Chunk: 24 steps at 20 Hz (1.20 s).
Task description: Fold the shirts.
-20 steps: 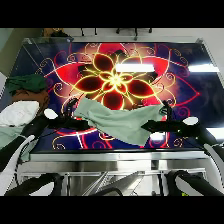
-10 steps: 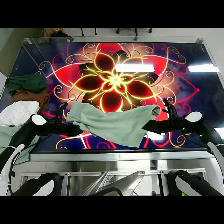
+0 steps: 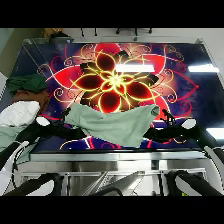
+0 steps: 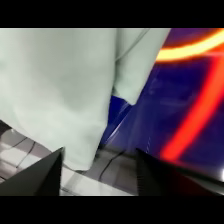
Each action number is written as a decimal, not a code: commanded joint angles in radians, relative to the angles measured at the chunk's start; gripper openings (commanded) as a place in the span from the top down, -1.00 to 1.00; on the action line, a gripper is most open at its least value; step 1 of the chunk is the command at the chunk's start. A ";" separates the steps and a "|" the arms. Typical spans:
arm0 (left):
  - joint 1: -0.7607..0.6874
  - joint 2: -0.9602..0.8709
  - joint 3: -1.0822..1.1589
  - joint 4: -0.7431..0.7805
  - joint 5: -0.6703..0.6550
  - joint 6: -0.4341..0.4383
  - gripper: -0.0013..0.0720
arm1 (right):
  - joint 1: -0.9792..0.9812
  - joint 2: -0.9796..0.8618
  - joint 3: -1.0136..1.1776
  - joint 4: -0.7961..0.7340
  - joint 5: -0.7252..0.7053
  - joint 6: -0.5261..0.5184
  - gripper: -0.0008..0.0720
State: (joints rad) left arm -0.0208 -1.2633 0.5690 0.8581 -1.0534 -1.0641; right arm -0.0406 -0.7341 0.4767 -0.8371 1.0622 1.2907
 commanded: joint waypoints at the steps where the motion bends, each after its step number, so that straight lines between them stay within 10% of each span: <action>1: 0.001 -0.013 -0.002 0.019 0.032 0.005 0.32 | 0.001 -0.030 -0.010 0.055 -0.042 -0.054 -0.21; 2: 0.001 -0.013 -0.002 0.035 0.029 0.009 0.58 | 0.001 -0.047 -0.010 0.078 -0.044 -0.071 -0.21; 11: 0.001 -0.013 -0.002 0.116 -0.021 0.009 0.57 | 0.076 -0.177 -0.010 0.248 -0.084 -0.185 -0.18; 13: 0.001 -0.013 -0.002 0.116 -0.021 0.009 0.57 | 0.081 -0.176 -0.010 0.248 -0.087 -0.193 0.61; 15: 0.001 -0.013 -0.002 0.116 -0.021 0.009 0.72 | 0.081 -0.173 -0.009 0.280 -0.085 -0.210 0.92; 24: 0.032 0.234 0.480 0.119 -0.280 -0.056 0.91 | -0.046 0.014 0.706 0.539 0.011 -0.327 0.93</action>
State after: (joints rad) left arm -0.0093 -1.1389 0.8593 0.9913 -1.2381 -1.0912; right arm -0.0254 -0.7692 0.8936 -0.3611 1.0523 0.9897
